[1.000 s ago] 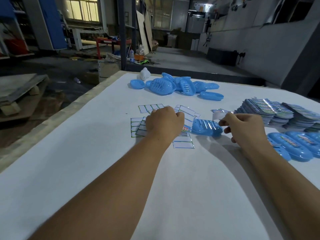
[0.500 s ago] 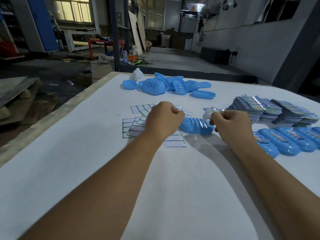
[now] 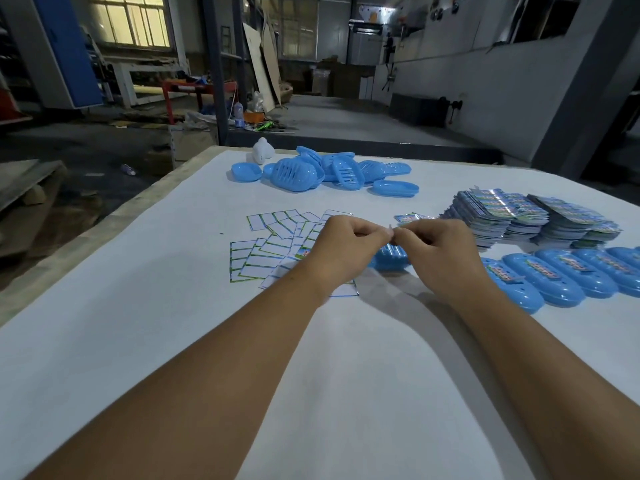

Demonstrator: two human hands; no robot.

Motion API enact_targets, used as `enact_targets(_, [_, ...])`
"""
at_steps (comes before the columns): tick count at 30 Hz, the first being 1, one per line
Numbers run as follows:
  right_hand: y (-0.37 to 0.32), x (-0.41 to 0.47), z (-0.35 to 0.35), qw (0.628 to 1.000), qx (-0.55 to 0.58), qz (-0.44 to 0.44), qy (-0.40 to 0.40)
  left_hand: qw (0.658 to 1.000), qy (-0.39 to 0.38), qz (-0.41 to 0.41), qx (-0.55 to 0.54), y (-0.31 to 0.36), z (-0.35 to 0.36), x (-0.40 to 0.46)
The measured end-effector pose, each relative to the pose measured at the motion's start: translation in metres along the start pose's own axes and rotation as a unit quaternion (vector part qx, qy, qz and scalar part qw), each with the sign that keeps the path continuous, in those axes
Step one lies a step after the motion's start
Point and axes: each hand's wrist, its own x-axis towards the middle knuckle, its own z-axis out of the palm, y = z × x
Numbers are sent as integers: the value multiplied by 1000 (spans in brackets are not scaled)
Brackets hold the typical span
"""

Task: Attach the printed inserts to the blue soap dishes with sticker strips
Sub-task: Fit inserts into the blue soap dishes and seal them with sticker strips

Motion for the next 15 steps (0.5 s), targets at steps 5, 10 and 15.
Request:
enact_targets(5, [7,6,0,1000,-7,25,-2,999,43,4,-2,-3,-2,6])
enact_targets(10, [14,12,-4,997,-4,83,-1,999,33,-3,1,-3,0,10])
enact_targets(15, [13,15,-5,993,40,115,2,997,67,-13,23,-5,0,14])
